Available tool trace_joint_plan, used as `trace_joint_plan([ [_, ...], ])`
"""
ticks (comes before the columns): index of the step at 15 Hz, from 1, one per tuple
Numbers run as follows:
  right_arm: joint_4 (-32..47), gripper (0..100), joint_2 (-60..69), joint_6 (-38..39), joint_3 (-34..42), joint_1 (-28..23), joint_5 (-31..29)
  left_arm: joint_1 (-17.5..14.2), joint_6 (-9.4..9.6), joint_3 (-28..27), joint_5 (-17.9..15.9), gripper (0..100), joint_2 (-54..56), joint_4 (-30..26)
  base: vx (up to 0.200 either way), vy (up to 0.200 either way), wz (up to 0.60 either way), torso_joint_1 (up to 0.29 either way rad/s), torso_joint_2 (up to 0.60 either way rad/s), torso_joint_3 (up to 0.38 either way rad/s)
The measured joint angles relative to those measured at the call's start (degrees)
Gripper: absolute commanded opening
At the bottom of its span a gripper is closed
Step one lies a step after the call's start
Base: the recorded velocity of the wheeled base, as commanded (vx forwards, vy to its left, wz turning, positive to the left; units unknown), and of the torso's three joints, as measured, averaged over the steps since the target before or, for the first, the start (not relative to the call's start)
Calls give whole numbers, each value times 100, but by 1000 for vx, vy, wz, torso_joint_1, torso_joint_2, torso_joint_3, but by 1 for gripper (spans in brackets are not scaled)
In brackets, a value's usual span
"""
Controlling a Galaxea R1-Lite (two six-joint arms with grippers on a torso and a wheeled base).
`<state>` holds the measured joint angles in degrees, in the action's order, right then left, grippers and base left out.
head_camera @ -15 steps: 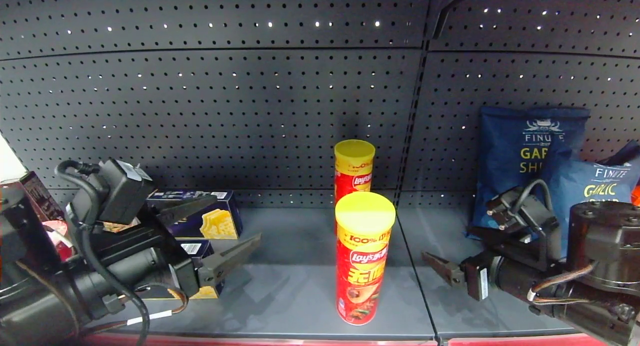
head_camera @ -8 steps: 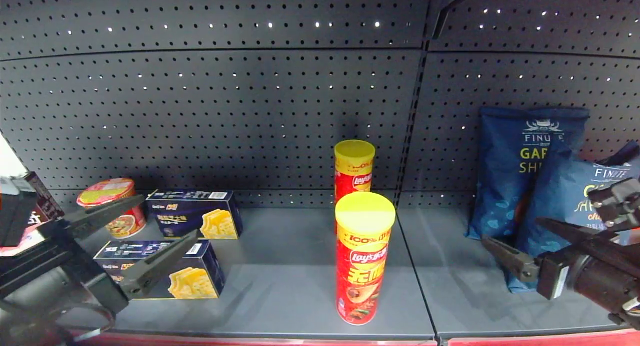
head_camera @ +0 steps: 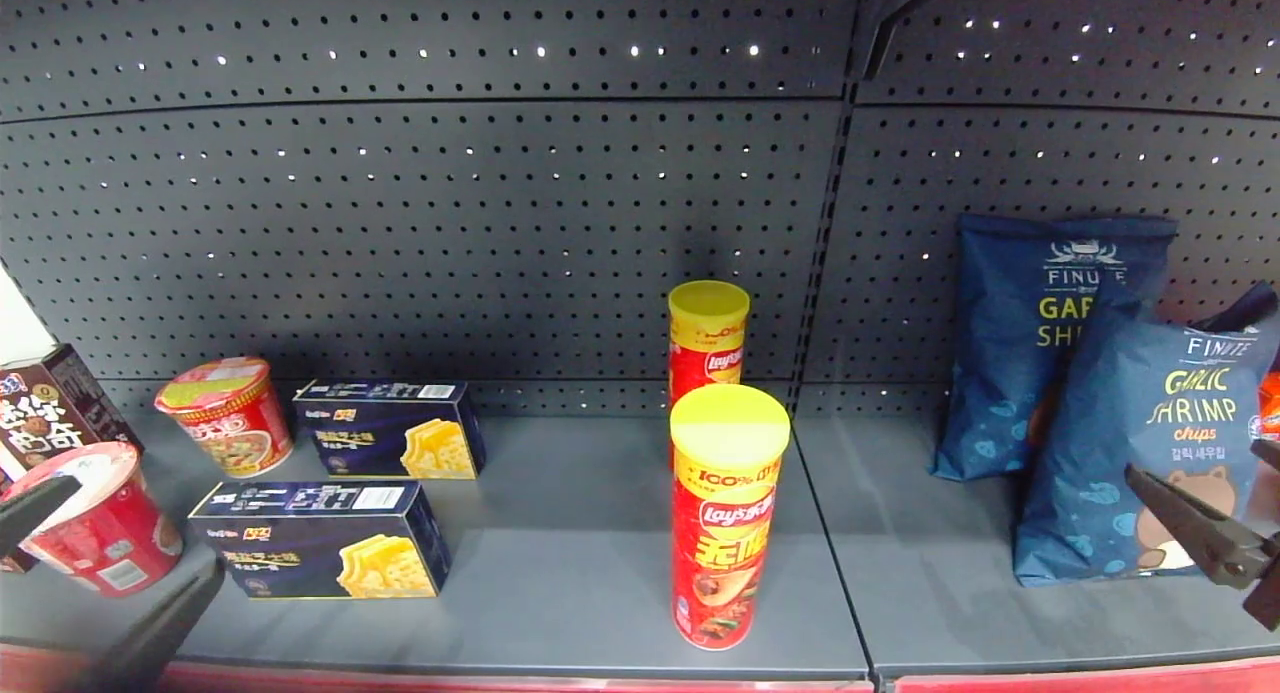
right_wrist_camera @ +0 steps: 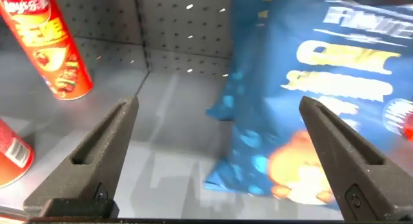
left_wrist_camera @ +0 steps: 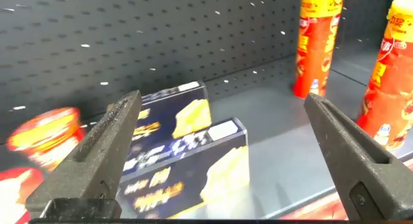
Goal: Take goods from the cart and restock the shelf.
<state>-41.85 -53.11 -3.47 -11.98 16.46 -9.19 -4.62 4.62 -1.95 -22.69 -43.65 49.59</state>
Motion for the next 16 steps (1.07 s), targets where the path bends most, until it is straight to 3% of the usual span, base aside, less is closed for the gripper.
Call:
trace_joint_plan([
  [4, 215, 100, 996, -5, 758, -155, 44, -213, 0, 155, 9, 100, 1607, -1620, 0, 0, 0, 0, 0, 0],
  [6, 707, 100, 1602, 4, 1034, -310, 50, -262, 44, 165, 121, 100, 2671, -2341, 0, 0, 0, 0, 0, 0],
  [9, 1872, 100, 2644, -177, 1141, -406, 57, -321, 112, 173, 372, 100, 3545, -3063, 0, 0, 0, 0, 0, 0],
  [12, 2890, 100, 3860, -325, 1161, -439, 117, -340, 173, 195, 394, 100, 3753, -3422, 0, 0, 0, 0, 0, 0],
  [14, 3605, 100, 4395, -443, 1176, -452, 657, -345, 244, 195, 411, 100, 3803, -3662, 0, 0, 0, 0, 0, 0],
  [16, 3841, 100, 4623, -566, 1178, -458, 745, -345, 474, 195, 536, 100, 3828, -4013, 0, 0, 0, 0, 0, 0],
])
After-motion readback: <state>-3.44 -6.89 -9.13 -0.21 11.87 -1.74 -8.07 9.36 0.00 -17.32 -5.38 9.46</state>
